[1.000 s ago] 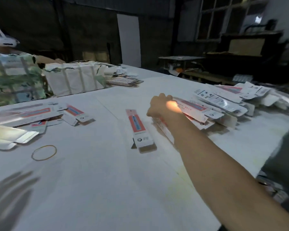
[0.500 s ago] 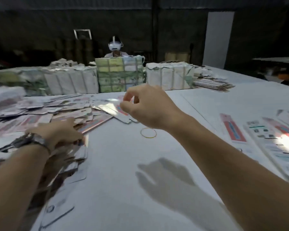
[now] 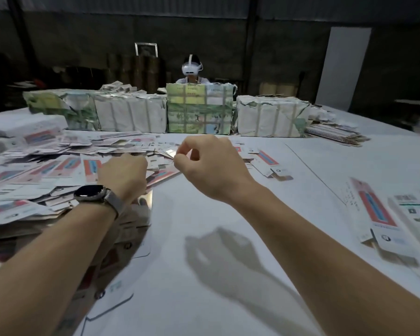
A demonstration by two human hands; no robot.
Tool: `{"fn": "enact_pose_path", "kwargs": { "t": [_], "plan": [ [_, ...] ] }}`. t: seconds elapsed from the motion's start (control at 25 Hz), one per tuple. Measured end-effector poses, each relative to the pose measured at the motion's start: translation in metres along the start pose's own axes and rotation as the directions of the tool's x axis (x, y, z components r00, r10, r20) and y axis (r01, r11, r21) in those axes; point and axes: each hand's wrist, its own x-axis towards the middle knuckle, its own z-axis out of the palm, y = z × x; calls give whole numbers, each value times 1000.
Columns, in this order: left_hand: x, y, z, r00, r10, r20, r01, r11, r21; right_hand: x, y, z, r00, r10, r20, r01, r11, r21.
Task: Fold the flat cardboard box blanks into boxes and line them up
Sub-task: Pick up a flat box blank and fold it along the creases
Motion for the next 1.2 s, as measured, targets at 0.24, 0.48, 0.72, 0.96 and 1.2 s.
{"fn": "enact_pose_path", "kwargs": {
  "t": [0.24,0.48,0.72,0.96,1.2],
  "plan": [
    [0,6,10,992,-63,110,58,997,48,-2,2,1,1000,2,15,-2,1000,3],
    [-7,19,11,995,-72,66,62,989,131,-2,4,2,1000,12,21,-12,1000,-2],
    [-13,34,-43,964,6,-268,-10,1000,-17,-1,21,-12,997,32,-75,-33,999,-12],
    [-44,68,-102,762,66,-644,-402,828,-391,-2,33,-32,952,19,-304,23,991,134],
    [-55,78,-123,846,-126,-518,-512,78,-855,-9,13,-31,959,-72,-275,170,921,351]
  ]
}}
